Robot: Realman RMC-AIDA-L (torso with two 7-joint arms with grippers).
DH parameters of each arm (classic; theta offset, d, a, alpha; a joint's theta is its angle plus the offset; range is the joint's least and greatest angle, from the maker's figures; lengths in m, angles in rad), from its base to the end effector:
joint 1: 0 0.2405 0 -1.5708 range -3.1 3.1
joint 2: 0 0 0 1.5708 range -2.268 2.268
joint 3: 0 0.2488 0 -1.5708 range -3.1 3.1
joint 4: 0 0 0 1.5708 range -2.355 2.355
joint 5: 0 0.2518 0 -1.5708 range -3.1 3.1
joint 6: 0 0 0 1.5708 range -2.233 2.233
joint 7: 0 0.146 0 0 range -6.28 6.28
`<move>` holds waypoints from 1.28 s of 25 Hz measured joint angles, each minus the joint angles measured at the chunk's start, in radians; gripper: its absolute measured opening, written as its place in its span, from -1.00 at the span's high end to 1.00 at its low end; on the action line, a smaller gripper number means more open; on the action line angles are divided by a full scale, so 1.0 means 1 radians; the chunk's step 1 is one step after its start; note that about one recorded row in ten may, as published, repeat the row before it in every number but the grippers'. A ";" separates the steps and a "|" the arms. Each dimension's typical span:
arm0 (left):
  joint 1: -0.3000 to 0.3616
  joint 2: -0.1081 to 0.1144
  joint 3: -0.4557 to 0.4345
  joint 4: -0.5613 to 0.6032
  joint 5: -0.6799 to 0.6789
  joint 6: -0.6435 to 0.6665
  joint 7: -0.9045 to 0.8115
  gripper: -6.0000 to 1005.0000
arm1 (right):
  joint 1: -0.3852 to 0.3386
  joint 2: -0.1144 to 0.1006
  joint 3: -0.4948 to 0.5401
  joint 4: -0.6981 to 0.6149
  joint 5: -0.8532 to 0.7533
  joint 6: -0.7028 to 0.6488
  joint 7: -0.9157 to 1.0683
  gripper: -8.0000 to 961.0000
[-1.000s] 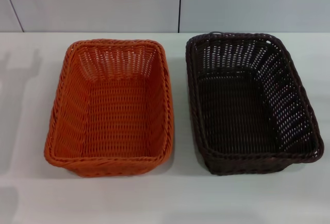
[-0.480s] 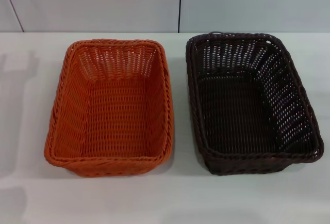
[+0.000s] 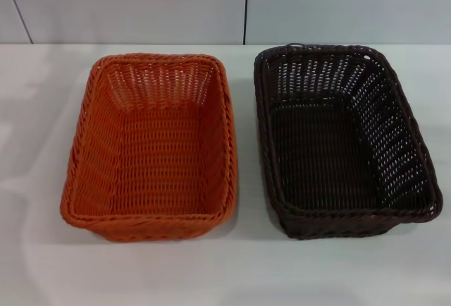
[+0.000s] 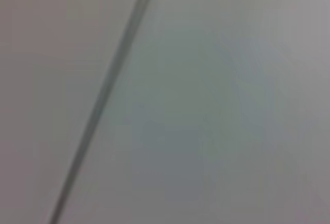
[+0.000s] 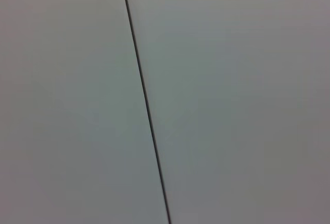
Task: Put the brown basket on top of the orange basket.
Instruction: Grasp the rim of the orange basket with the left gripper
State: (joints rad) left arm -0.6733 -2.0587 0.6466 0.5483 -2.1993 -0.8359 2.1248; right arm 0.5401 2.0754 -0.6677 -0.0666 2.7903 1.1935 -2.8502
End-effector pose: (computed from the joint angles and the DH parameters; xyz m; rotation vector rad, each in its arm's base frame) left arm -0.2723 0.4890 0.1197 -1.5030 -0.6621 -1.0499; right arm 0.3796 0.3768 0.0530 -1.1602 0.6183 0.7902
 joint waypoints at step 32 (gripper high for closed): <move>-0.047 0.032 0.141 0.831 1.650 -0.496 -1.397 -0.50 | -0.018 -0.005 0.002 -0.035 0.000 0.004 -0.009 -0.40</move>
State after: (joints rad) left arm -0.7200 -2.0264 0.7881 1.3793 -0.5492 -1.3319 0.7277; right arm 0.5223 2.0709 -0.6658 -0.1016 2.7903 1.1976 -2.8591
